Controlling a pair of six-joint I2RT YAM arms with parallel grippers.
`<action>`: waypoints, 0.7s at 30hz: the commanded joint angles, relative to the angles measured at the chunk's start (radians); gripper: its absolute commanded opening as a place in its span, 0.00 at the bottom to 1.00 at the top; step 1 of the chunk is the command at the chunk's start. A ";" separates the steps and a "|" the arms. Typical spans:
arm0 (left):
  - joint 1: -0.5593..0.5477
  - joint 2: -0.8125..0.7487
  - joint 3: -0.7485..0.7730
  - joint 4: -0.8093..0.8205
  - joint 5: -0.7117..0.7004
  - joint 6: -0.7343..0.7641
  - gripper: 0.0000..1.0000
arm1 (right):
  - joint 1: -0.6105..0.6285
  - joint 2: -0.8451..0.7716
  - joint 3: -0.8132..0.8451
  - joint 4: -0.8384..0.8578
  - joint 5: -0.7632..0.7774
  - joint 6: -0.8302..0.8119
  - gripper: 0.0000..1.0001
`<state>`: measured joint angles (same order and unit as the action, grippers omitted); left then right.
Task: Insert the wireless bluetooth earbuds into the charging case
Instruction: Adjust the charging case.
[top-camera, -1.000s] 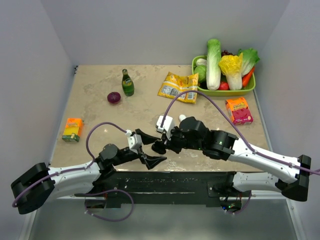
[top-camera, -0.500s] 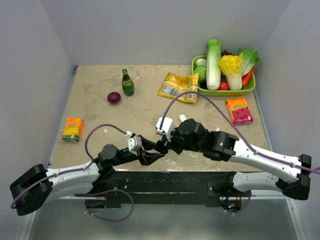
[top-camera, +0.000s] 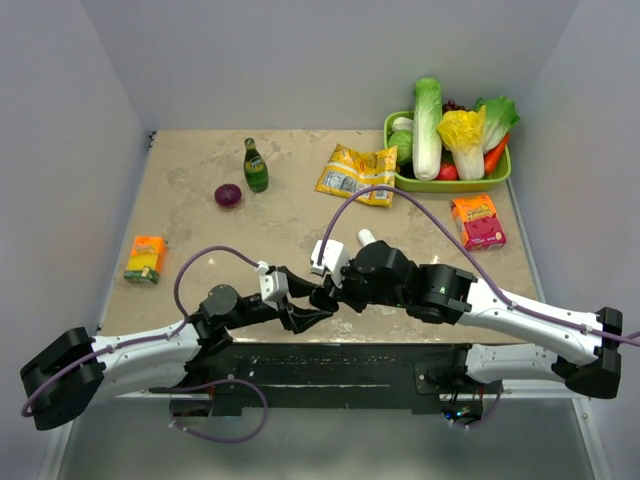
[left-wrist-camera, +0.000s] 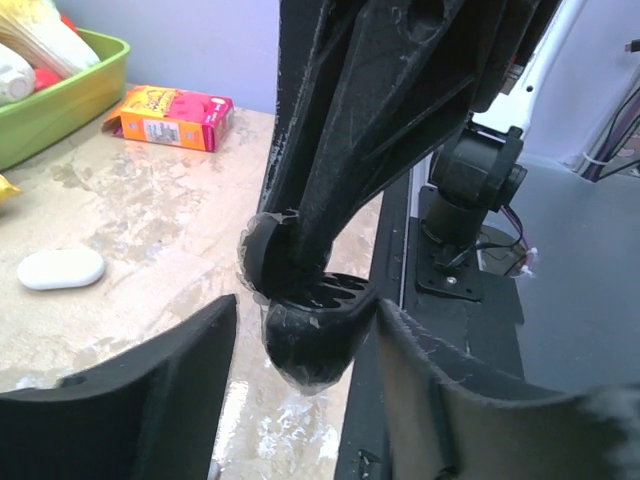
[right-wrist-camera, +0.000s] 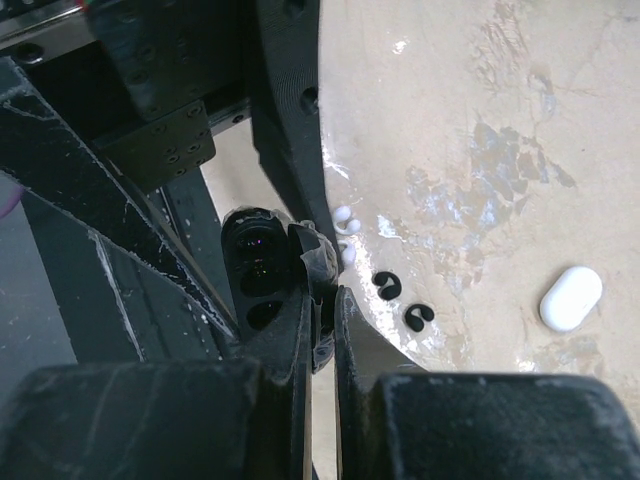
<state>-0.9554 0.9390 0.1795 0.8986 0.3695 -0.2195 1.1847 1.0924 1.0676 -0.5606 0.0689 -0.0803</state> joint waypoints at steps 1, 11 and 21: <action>0.004 0.003 0.037 0.011 0.031 0.023 0.52 | 0.010 -0.017 0.049 0.005 0.002 -0.016 0.00; 0.004 0.017 0.040 0.029 0.059 0.029 0.34 | 0.015 -0.011 0.049 0.004 -0.029 -0.018 0.00; 0.004 0.032 0.038 0.048 0.100 0.034 0.03 | 0.016 0.006 0.052 0.004 -0.047 -0.016 0.00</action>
<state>-0.9558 0.9607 0.1818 0.8974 0.4511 -0.2169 1.1931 1.0931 1.0679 -0.5846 0.0608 -0.1135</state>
